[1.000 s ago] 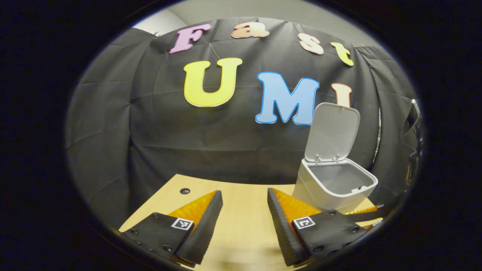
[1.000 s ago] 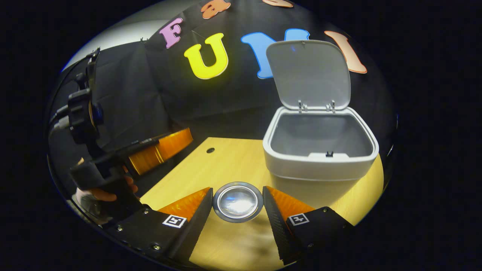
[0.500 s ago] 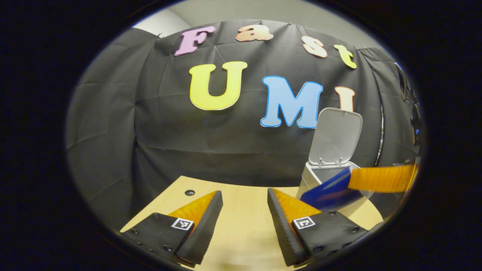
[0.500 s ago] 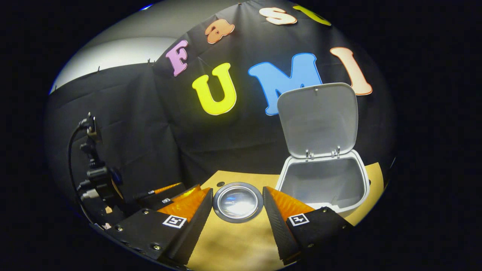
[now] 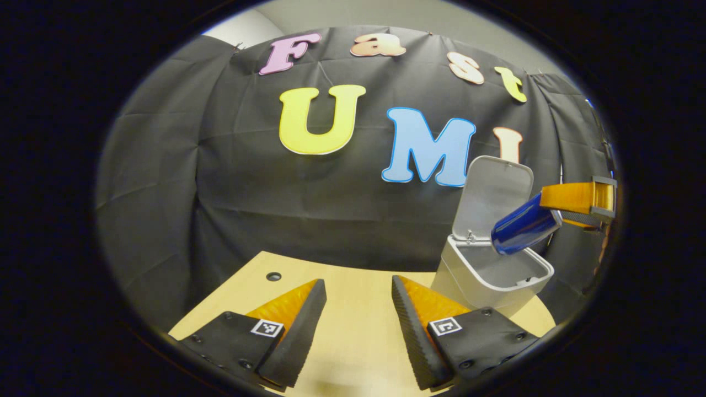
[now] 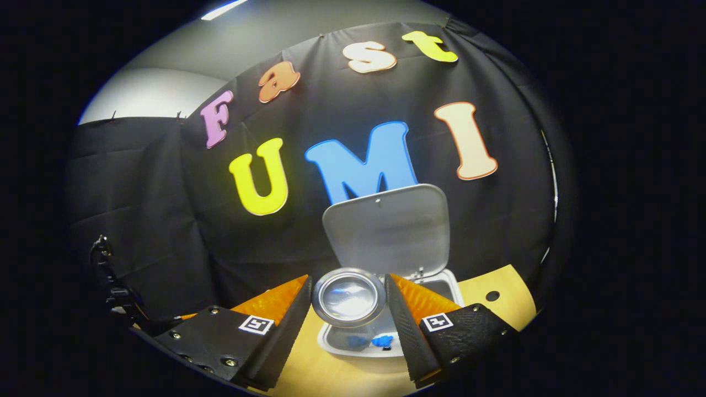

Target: Press the lid of the desktop garbage bin to open it, pick up the crumpled paper on the desktop and throw it into the bin, then pick up the pop can on the desktop and drop it into the bin, and finally close the garbage bin lid.

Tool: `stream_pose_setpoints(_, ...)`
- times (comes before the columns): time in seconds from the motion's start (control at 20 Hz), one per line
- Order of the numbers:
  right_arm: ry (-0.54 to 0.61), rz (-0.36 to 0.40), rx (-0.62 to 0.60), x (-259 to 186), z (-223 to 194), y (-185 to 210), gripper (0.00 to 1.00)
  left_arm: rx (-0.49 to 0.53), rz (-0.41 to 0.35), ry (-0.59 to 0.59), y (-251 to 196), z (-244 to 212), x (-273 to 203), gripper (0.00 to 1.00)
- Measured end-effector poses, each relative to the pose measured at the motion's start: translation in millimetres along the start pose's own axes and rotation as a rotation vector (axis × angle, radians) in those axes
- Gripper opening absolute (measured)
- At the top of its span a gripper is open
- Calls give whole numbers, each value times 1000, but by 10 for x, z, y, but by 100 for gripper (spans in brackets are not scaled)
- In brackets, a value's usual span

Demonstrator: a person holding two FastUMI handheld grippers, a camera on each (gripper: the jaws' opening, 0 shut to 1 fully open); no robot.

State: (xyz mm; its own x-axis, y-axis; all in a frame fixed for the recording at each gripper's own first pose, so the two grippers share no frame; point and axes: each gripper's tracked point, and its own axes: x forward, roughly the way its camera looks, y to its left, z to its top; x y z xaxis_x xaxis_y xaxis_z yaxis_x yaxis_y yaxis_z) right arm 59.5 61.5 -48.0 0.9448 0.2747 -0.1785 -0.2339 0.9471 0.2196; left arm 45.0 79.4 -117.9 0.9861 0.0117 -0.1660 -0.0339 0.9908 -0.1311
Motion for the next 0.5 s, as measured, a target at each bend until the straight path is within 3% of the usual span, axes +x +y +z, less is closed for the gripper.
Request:
stream_pose_setpoints(0.05,-12,-26,-4,3,27,-77,83,-4,-4,4,-12,-19,4,81)
stream_pose_setpoints(0.15,-28,-59,-23,29,50,-186,83,-8,-8,8,-25,-31,32,85)
stream_pose_setpoints(0.2,-26,-69,-34,37,38,-217,83,-9,-9,9,-27,-34,40,81)
stream_pose_setpoints(0.5,-23,-107,-90,105,-16,-254,83,-14,-4,16,23,-79,62,81)
